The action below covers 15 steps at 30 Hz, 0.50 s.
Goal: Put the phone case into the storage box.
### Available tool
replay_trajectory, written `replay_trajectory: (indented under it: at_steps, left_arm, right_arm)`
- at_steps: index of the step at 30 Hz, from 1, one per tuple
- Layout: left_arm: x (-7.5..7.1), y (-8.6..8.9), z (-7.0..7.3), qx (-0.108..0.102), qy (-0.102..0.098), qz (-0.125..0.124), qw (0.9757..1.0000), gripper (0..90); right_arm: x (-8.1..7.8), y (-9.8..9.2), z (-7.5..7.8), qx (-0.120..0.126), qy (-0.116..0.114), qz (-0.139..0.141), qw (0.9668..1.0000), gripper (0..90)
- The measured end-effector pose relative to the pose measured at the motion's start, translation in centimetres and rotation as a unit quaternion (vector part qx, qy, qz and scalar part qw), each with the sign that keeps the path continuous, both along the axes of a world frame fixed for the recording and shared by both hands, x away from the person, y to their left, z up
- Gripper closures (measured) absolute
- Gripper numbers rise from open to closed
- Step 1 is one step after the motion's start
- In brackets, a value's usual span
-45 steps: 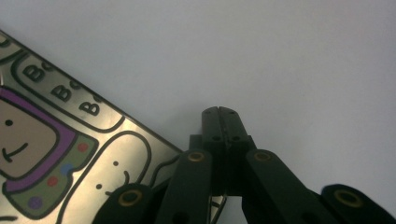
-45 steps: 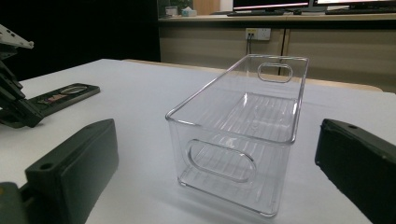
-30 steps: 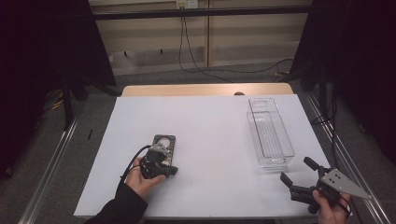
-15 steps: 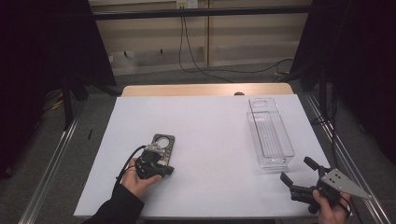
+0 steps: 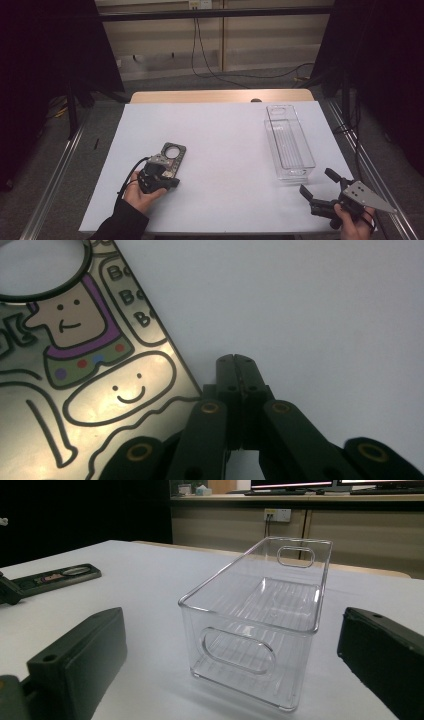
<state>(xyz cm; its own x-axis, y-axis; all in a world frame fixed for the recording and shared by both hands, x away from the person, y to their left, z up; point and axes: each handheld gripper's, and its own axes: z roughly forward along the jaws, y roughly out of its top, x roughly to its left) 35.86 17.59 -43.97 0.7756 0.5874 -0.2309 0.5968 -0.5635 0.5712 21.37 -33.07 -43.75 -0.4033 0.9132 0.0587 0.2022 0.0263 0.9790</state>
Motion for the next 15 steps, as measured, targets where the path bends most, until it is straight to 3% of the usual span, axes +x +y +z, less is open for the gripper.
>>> replay_trajectory:
  at_steps: [10, 15]
  left_arm:
    - [-0.23, 0.73, -0.05, -0.002, -0.008, 0.005, 1.0, 90.0]
    - [-0.34, 0.66, 0.07, 0.005, -0.017, -0.005, 0.9998, 90.0]
  right_arm:
    - [-0.01, -0.11, -0.04, 0.003, 0.0, -0.003, 1.0, 0.0]
    - [0.0, -0.08, -0.05, 0.0, 0.001, -0.001, 1.0, 0.0]
